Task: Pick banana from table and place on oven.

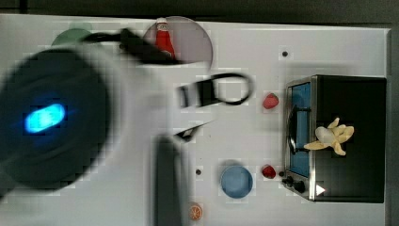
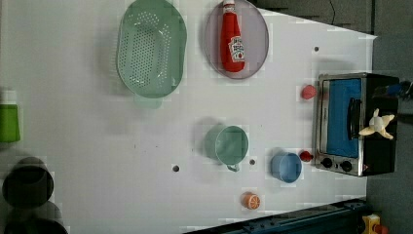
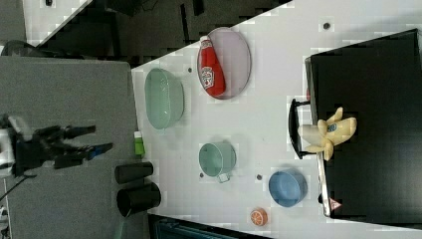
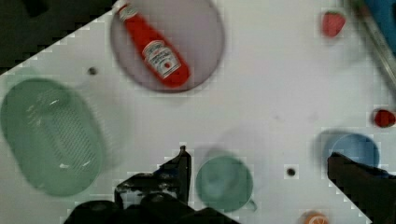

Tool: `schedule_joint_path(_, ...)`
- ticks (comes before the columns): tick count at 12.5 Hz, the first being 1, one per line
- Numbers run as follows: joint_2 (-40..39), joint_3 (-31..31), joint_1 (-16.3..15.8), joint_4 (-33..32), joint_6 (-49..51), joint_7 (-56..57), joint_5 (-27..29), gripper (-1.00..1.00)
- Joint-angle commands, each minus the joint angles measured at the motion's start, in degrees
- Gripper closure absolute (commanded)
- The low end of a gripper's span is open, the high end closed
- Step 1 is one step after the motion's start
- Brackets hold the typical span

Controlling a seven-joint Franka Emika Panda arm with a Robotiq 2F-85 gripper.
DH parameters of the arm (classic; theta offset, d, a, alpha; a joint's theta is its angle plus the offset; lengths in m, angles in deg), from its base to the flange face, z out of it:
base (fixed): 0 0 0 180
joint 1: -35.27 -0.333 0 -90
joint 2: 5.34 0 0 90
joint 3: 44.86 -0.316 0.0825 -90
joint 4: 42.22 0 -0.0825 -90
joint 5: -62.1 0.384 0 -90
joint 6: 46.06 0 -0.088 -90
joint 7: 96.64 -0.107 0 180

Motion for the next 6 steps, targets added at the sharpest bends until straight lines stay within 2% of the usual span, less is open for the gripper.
schedule_joint_path(1,-2.0,5.7,4.5,-0.6,2.7,-5.7,-0.3,-1.0)
schedule_joint_path(6,-2.7,5.7,4.5,-0.6,2.7,-5.7,-0.3,-1.0)
